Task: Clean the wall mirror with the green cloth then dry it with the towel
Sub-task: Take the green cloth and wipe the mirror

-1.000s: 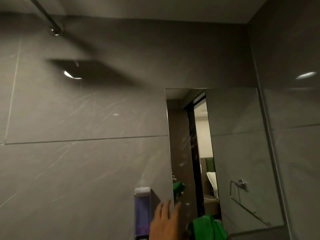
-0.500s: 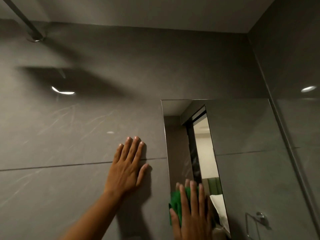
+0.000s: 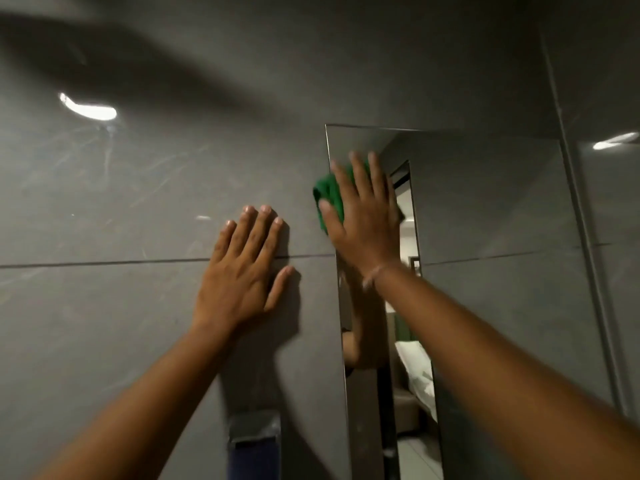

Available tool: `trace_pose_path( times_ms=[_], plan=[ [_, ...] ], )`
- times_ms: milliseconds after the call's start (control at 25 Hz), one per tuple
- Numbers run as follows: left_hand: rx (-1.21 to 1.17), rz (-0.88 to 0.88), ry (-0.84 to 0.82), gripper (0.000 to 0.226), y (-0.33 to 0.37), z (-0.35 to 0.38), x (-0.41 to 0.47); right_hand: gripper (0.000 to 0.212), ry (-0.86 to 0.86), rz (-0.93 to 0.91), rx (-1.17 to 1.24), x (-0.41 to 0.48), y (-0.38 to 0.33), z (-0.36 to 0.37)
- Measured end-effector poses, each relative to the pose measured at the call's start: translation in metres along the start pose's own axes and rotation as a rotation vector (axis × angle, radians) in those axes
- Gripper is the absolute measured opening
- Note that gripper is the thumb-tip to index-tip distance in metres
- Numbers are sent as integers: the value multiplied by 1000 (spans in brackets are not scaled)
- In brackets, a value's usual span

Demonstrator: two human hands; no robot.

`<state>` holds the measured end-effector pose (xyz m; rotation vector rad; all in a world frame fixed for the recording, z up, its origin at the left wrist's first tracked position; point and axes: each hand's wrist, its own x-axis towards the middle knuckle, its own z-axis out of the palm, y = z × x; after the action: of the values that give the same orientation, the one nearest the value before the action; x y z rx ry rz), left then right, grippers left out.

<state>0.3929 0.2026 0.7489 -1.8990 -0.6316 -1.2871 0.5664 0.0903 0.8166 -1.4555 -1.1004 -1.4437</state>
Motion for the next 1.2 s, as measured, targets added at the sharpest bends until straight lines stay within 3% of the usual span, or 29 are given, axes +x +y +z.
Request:
trace_pose_path(
  times_ms=[120,200,280,320,360,440,520,600,720,800,840,960,1080,1200],
  plan=[
    [-27,2,-3,74,1,-1,0,63,-112,26,50,-208,-2,-2],
    [-50,-2,-6,75,1,-1,1,58,-357,68,16,-324,6,7],
    [-62,1,-5,75,0,-1,2,56,-451,51,-102,-385,23,35],
    [-65,-2,-3,74,0,-1,2,59,-516,-47,-80,-384,32,40],
    [-68,-3,-5,74,-1,-2,2,61,-541,-103,-90,-369,42,42],
    [-63,3,-4,75,-2,-1,4,63,-406,-169,-68,-308,39,28],
    [-56,3,8,75,-3,0,4,67,-148,-154,-30,-218,19,4],
    [-53,15,25,76,-3,2,5,66,-49,-151,29,-118,8,-12],
    [-60,43,76,76,-5,6,5,65,-100,-326,-37,-2,1,-11],
    [-78,57,98,76,-6,9,5,65,-89,-484,-41,34,29,-13],
    [-87,52,106,76,-8,11,5,63,-49,-478,-21,44,55,-17],
    [-94,41,136,79,-9,19,5,61,172,-78,-11,70,184,-33],
    [-83,47,156,79,-10,23,5,84,87,344,-46,77,302,-71],
    [-88,46,171,78,-8,22,3,76,-3,400,-51,24,337,-78]
  ],
)
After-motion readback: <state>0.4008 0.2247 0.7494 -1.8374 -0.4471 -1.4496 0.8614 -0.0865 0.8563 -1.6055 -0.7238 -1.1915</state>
